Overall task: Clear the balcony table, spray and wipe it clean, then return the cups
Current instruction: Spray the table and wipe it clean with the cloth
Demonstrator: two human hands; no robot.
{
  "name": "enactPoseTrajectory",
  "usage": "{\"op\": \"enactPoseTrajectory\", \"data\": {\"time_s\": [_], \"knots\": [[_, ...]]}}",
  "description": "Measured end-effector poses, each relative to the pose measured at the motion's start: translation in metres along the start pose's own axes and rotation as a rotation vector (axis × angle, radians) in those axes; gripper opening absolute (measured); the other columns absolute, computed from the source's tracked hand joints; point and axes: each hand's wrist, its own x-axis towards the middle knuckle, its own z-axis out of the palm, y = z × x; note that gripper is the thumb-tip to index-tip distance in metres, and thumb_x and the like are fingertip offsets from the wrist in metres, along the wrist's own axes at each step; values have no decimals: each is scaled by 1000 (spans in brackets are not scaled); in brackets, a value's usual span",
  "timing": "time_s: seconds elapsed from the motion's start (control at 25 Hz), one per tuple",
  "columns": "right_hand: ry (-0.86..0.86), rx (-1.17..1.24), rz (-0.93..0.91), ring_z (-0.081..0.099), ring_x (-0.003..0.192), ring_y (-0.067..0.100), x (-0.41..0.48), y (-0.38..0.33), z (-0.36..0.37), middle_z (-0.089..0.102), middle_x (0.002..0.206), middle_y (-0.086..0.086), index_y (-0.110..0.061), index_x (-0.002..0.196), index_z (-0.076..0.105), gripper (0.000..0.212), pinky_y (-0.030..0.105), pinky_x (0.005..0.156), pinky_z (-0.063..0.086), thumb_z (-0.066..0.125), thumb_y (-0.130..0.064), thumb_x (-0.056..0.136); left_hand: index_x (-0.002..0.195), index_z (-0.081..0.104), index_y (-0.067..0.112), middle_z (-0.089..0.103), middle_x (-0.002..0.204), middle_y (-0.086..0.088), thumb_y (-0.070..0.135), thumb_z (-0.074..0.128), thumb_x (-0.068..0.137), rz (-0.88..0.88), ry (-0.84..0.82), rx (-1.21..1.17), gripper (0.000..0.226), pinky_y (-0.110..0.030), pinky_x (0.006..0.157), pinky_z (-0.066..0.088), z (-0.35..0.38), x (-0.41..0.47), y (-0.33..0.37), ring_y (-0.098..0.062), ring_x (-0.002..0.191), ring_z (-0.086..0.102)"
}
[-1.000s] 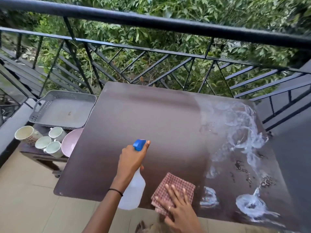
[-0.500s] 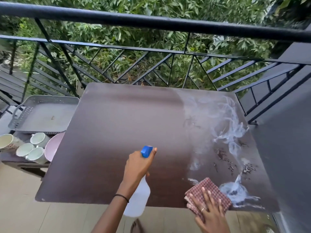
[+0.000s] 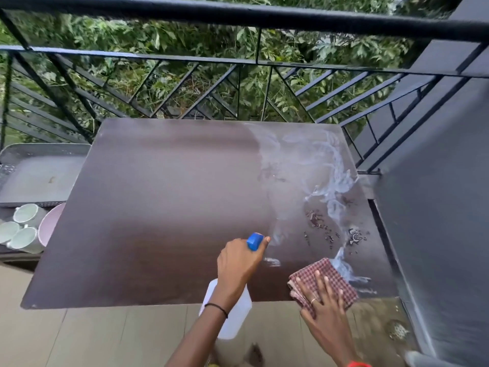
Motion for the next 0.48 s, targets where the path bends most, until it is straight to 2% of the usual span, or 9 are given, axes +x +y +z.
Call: {"op": "enactPoseTrajectory", "data": {"time_s": [0.12, 0.24, 0.32, 0.4, 0.48], "knots": [[29, 20, 3, -13, 146, 8, -1, -3, 0, 0, 160, -7, -58, 141, 8, 74, 36, 114, -6, 41, -50, 75, 94, 73, 17, 60, 75, 0, 72, 43, 87, 29, 46, 102, 63, -28, 65, 40, 3, -3, 14, -25, 91, 65], [57, 23, 12, -11, 146, 10, -2, -4, 3, 12, 158, -2, -60, 140, 8, 72, 39, 114, -5, 40, -50, 76, 105, 72, 29, 67, 84, 1, 73, 44, 86, 70, 82, -2, 56, -30, 70, 46, 7, -2, 18, -21, 91, 64], [62, 32, 11, -6, 146, 12, -2, -5, 3, 15, 157, 0, -61, 140, 7, 71, 40, 114, -5, 39, -50, 77, 106, 72, 31, 67, 84, 0, 71, 47, 86, 85, 61, -59, 51, -32, 72, 49, 10, -3, 21, -22, 89, 64], [65, 33, 3, 5, 145, 17, -4, -5, 4, 13, 158, -1, -61, 140, 8, 70, 41, 114, -5, 39, -50, 78, 101, 74, 27, 63, 76, 0, 73, 50, 83, 27, 56, -77, 55, -30, 67, 46, 12, -4, 23, -23, 84, 64], [77, 37, -13, 6, 145, 18, -2, -2, 5, 12, 158, -1, -62, 139, 7, 69, 39, 114, -8, 38, -50, 79, 99, 74, 27, 64, 78, 2, 73, 52, 82, 0, 39, -121, 54, -30, 65, 46, 16, -5, 23, -22, 81, 63]]}}
